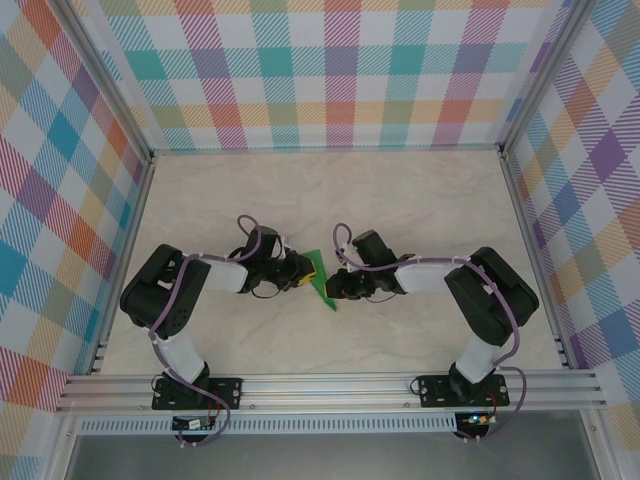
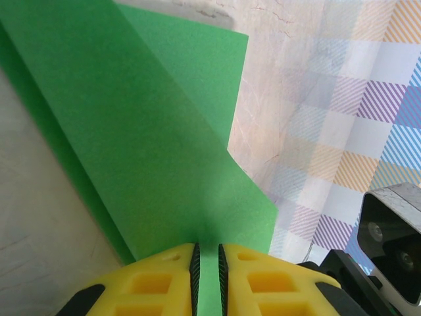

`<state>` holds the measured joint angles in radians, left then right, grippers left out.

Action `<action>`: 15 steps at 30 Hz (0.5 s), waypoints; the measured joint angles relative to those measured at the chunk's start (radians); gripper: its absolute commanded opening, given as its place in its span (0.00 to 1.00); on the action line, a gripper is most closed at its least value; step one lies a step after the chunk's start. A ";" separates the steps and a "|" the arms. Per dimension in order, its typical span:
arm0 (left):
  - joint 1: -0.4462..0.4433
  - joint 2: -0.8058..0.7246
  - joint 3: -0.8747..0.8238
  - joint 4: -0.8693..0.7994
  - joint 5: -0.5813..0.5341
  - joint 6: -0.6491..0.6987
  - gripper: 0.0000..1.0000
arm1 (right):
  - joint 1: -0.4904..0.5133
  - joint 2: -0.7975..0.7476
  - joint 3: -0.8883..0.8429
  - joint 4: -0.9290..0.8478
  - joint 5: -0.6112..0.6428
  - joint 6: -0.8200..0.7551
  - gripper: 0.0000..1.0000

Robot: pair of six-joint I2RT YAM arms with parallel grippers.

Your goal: Fold a paper plane with a square sheet of paper (pick it up from the middle)

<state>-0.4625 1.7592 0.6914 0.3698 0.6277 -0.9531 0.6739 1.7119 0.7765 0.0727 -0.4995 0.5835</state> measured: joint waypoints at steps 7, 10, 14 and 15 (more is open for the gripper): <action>0.000 0.000 0.000 0.000 0.000 0.000 0.18 | 0.001 0.013 0.000 -0.007 0.000 -0.001 0.13; 0.000 0.000 0.000 -0.001 0.000 0.000 0.18 | 0.002 0.036 0.000 -0.007 0.000 -0.001 0.12; 0.000 0.000 0.000 -0.001 0.000 0.000 0.18 | 0.005 0.059 0.002 -0.007 -0.006 -0.001 0.12; 0.000 0.000 0.000 -0.001 0.000 0.000 0.18 | 0.005 0.061 0.004 -0.008 -0.009 -0.001 0.12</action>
<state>-0.4625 1.7592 0.6914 0.3691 0.6281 -0.9531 0.6788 1.7733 0.7807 0.0650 -0.5083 0.5827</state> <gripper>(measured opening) 0.175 0.119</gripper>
